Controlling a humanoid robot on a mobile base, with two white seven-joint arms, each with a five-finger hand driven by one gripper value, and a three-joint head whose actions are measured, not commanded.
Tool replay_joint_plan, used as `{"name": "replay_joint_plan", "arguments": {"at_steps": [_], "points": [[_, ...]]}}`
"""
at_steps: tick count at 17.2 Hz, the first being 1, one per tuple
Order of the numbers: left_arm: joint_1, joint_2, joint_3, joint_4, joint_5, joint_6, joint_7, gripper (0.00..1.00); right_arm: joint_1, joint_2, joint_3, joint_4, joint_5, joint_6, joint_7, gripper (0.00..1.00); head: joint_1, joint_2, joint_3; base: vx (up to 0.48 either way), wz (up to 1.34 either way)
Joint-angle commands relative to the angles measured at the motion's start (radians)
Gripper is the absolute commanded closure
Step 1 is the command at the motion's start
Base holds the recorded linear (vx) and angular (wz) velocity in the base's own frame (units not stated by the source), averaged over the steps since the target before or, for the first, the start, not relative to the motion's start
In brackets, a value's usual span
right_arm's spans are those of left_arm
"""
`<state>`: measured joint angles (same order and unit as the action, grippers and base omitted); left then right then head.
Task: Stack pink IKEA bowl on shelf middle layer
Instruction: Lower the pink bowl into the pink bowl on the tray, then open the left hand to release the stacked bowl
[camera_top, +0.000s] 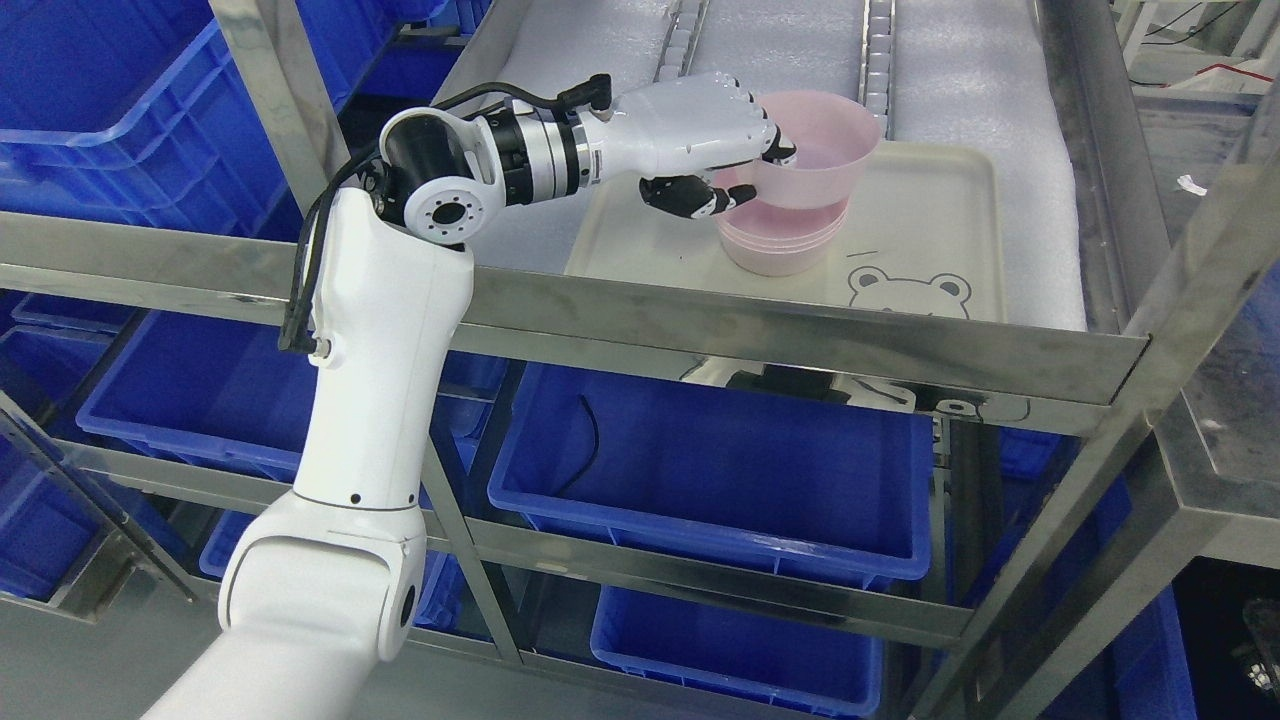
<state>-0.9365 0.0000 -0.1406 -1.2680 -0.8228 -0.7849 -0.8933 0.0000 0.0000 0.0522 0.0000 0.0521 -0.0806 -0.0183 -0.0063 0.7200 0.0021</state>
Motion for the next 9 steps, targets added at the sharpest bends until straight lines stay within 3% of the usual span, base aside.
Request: {"name": "replay_joint_plan", "arguments": {"at_steps": [1,9], "points": [[-0.027,0.017,0.001,0.05,-0.05,0.0,-0.041,0.96,0.003,-0.017,0.0,-0.017,0.0,-0.001,0.0,0.0,0.0,0.0,0.0,0.01,-0.11],[-0.018,0.017,-0.002,0.044,-0.052,0.0,-0.084,0.95,0.003,-0.017,0.0,-0.017,0.0,-0.001,0.0,0.0,0.0,0.0,0.0,0.003,-0.02]]}}
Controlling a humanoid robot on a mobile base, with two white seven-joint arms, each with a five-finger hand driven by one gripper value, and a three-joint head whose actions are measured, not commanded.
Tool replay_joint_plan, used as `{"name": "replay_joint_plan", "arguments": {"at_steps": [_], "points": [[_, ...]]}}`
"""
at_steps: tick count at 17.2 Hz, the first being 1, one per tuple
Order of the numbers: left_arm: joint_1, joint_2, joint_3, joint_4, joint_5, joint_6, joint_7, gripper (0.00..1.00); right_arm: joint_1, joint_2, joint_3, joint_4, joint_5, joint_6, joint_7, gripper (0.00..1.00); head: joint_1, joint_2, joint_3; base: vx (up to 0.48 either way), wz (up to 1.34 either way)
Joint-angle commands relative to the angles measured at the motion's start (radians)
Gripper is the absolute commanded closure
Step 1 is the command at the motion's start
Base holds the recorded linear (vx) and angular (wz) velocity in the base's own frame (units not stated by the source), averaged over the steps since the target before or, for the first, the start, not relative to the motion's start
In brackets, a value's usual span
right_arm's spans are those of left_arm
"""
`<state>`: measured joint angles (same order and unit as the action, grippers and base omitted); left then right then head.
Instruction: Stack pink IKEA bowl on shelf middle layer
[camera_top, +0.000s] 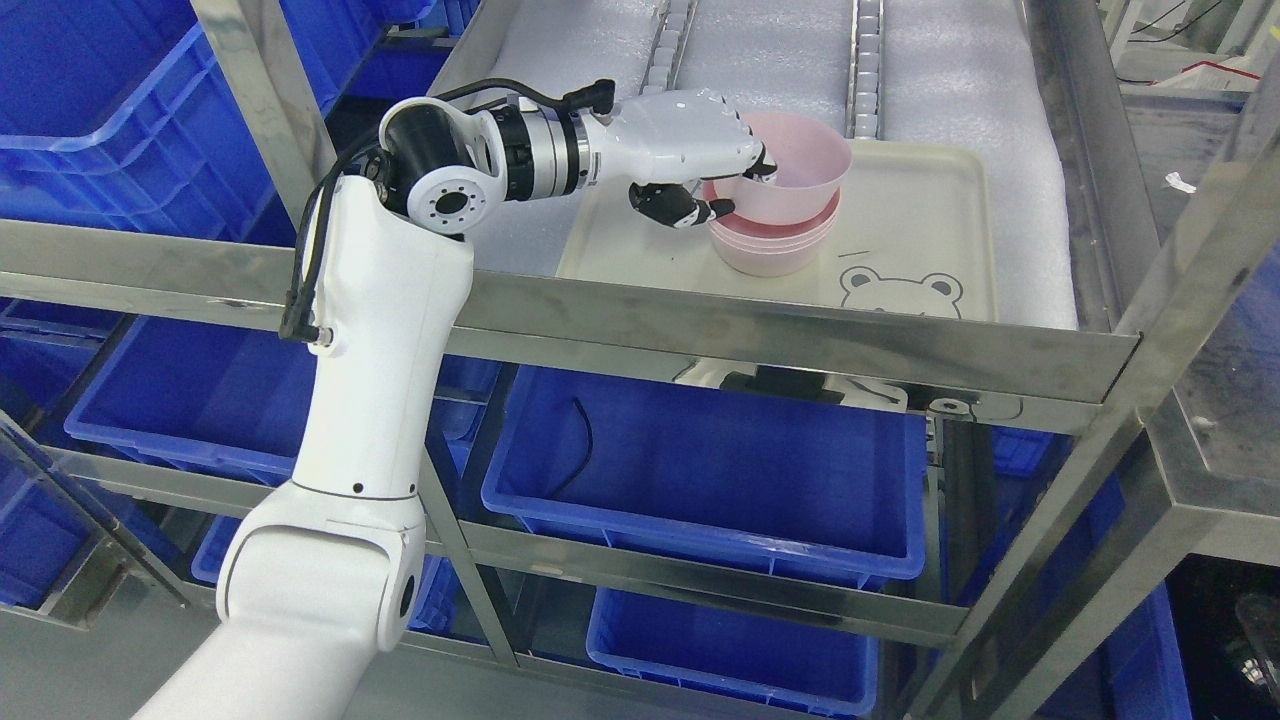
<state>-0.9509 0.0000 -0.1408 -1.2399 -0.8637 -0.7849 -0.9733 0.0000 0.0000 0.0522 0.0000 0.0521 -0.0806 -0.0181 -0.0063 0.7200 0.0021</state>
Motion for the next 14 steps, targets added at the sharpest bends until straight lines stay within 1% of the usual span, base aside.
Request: {"name": "replay_joint_plan", "arguments": {"at_steps": [1,2,3,4,5,7,9,11,13,14], "points": [[-0.005,0.017,-0.002,0.017,-0.012,0.0,-0.002,0.93,0.003,-0.017,0.0,-0.017,0.0,-0.001,0.0,0.0,0.0,0.0,0.0,0.0,0.0],[-0.006,0.017,-0.002,0.02,-0.012,0.0,0.004,0.84,0.003,-0.017,0.0,-0.017,0.0,-0.001,0.0,0.0,0.0,0.0,0.0,0.0,0.0],[-0.006,0.017,-0.009,0.02,-0.011,0.0,0.008,0.63,0.003,-0.017,0.0,-0.017,0.0,-0.001,0.0,0.0,0.0,0.0,0.0,0.0,0.0],[-0.006,0.017,-0.019,0.02,-0.008,0.0,0.024,0.49,0.005,-0.017,0.0,-0.017,0.0,-0.001,0.0,0.0,0.0,0.0,0.0,0.0,0.0],[-0.006,0.017,-0.019,0.02,-0.006,0.0,0.039,0.44,0.005,-0.017,0.0,-0.017,0.0,-0.001,0.0,0.0,0.0,0.0,0.0,0.0,0.0],[-0.006,0.017,-0.019,0.014,-0.001,0.0,0.088,0.26,0.003,-0.017,0.0,-0.017,0.0,-0.001,0.0,0.0,0.0,0.0,0.0,0.001,-0.01],[-0.012,0.017,-0.011,0.002,0.002,0.0,0.113,0.14,0.003,-0.017,0.0,-0.017,0.0,-0.001,0.0,0.0,0.0,0.0,0.0,0.001,-0.04],[-0.026,0.017,0.004,-0.003,0.014,0.0,0.116,0.08,0.005,-0.017,0.0,-0.017,0.0,-0.001,0.0,0.0,0.0,0.0,0.0,0.0,0.0],[-0.043,0.017,0.049,-0.006,0.136,0.0,0.116,0.08,0.003,-0.017,0.0,-0.017,0.0,-0.001,0.0,0.0,0.0,0.0,0.0,0.0,0.0],[-0.051,0.017,0.05,-0.006,0.276,0.0,0.116,0.08,0.003,-0.017,0.0,-0.017,0.0,-0.001,0.0,0.0,0.0,0.0,0.0,0.0,0.0]]}}
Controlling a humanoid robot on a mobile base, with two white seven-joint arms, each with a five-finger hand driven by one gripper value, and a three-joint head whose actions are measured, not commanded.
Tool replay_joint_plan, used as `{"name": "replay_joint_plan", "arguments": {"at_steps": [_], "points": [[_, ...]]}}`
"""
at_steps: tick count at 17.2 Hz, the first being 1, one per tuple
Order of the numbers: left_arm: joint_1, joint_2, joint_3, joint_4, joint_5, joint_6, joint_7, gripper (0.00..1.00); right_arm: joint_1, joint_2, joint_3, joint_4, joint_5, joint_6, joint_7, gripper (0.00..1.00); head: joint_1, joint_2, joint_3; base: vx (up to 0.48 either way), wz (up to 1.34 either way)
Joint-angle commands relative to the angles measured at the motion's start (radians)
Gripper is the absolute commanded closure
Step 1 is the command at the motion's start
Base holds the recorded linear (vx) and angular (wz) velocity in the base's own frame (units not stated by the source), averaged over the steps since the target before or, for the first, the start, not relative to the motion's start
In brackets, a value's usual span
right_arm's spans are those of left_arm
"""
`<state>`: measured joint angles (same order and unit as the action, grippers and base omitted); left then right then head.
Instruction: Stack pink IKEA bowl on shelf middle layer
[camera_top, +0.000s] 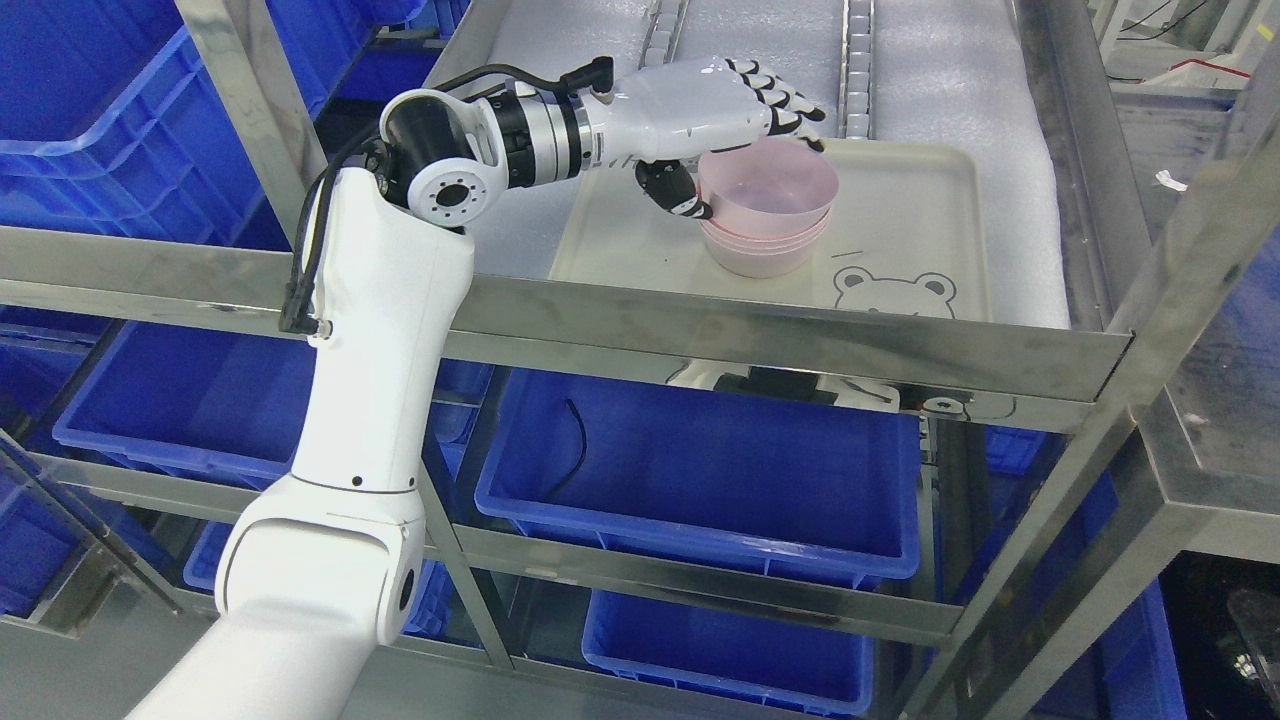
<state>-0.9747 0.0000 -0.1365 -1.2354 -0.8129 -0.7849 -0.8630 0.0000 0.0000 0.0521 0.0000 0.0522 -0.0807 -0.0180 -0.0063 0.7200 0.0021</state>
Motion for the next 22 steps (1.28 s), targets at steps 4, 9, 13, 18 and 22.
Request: {"name": "replay_joint_plan", "arguments": {"at_steps": [4,9,13,18,22], "points": [[0.091,0.017,-0.047,-0.145,0.592,0.0,0.002,0.08,0.005,-0.017,0.0,-0.017,0.0,-0.001,0.0,0.0,0.0,0.0,0.0,0.0,0.0],[0.31,0.017,-0.213,-0.281,0.607,0.0,0.001,0.08,0.003,-0.017,0.0,-0.017,0.0,-0.001,0.0,0.0,0.0,0.0,0.0,-0.004,0.01],[0.518,0.017,-0.296,-0.338,0.624,0.0,0.001,0.08,0.005,-0.017,0.0,-0.017,0.0,-0.001,0.0,0.0,0.0,0.0,0.0,0.004,0.03],[0.814,0.017,-0.298,-0.335,0.627,0.0,-0.01,0.07,0.003,-0.017,0.0,-0.017,0.0,-0.001,0.0,0.0,0.0,0.0,0.0,-0.015,0.07],[1.04,0.017,-0.232,-0.221,0.63,0.0,0.007,0.06,0.003,-0.017,0.0,-0.017,0.0,-0.001,0.0,0.0,0.0,0.0,0.0,-0.007,0.0]]}}
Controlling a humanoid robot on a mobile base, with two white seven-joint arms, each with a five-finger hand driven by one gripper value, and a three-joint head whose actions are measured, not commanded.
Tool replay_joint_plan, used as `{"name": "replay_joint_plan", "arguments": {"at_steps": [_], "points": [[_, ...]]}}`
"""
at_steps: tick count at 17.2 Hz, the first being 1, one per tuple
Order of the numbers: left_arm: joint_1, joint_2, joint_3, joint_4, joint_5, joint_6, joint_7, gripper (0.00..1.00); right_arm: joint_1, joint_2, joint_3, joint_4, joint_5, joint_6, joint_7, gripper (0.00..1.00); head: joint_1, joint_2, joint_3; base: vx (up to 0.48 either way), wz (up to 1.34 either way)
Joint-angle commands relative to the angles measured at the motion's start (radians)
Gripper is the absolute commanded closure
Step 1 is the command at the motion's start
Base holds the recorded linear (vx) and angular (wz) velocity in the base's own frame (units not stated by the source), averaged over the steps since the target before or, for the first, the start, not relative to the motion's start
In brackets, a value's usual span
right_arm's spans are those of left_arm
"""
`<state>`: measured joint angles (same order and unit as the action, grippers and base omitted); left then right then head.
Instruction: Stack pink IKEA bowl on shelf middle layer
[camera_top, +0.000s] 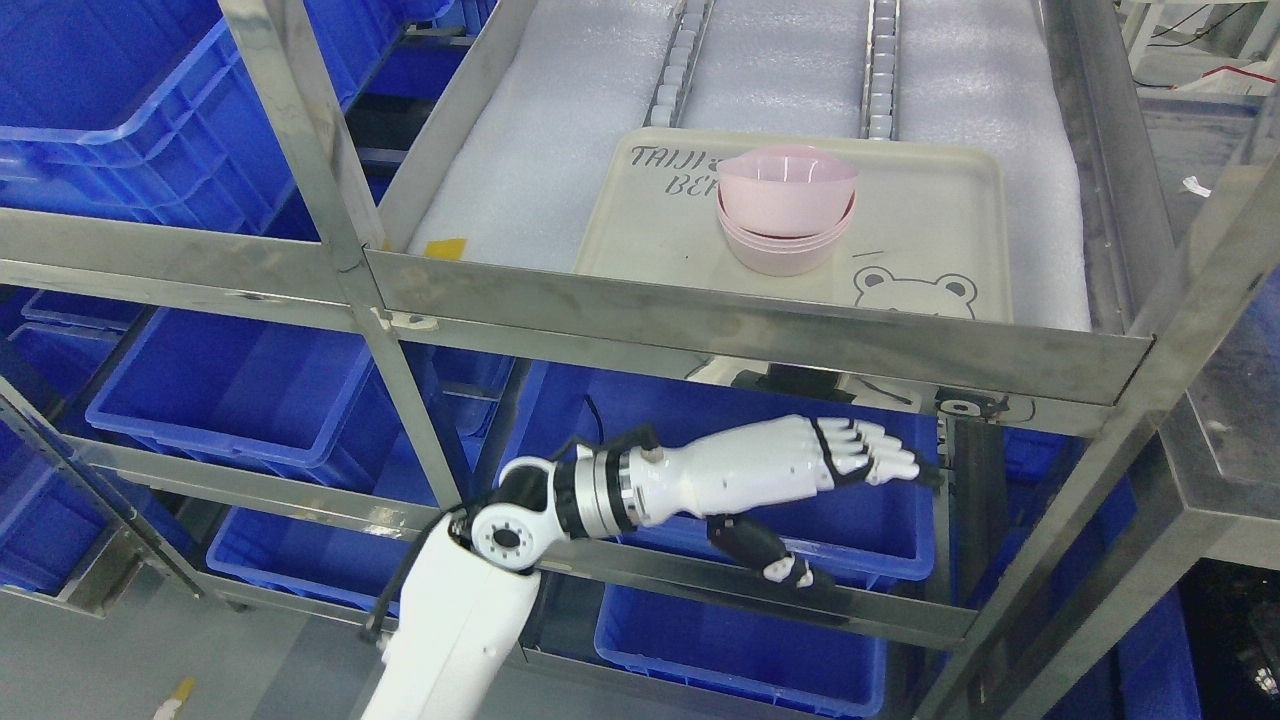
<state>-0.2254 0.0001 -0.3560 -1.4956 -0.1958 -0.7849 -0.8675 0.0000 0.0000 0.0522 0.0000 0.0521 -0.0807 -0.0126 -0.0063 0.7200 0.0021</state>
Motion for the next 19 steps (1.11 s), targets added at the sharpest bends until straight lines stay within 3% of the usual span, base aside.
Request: {"name": "replay_joint_plan", "arguments": {"at_steps": [1,3,5,9,14,19], "points": [[0.32,0.017,0.014,0.088,0.019,0.0,0.024,0.06,0.003,-0.017,0.0,-0.017,0.0,-0.001,-0.006,0.0,0.0,0.0,0.0,0.005,-0.01],[0.345,0.017,0.044,0.175,0.056,0.0,0.179,0.06,0.005,-0.017,0.0,-0.017,0.0,-0.001,-0.006,0.0,0.0,0.0,0.0,0.0,0.0],[0.363,0.017,0.058,0.193,0.062,0.0,0.519,0.06,0.003,-0.017,0.0,-0.017,0.0,-0.001,-0.006,0.0,0.0,0.0,0.0,-0.007,-0.11],[0.359,0.017,0.095,0.184,0.11,0.235,0.916,0.05,0.003,-0.017,0.0,-0.017,0.0,-0.001,-0.006,0.0,0.0,0.0,0.0,0.006,-0.18],[0.36,0.017,0.152,0.042,0.226,0.458,0.958,0.05,0.003,-0.017,0.0,-0.017,0.0,-0.001,-0.006,0.0,0.0,0.0,0.0,0.003,-0.26],[0.356,0.017,0.152,-0.015,0.23,0.489,0.956,0.02,0.005,-0.017,0.0,-0.017,0.0,-0.001,-0.006,0.0,0.0,0.0,0.0,0.014,0.05]]}}
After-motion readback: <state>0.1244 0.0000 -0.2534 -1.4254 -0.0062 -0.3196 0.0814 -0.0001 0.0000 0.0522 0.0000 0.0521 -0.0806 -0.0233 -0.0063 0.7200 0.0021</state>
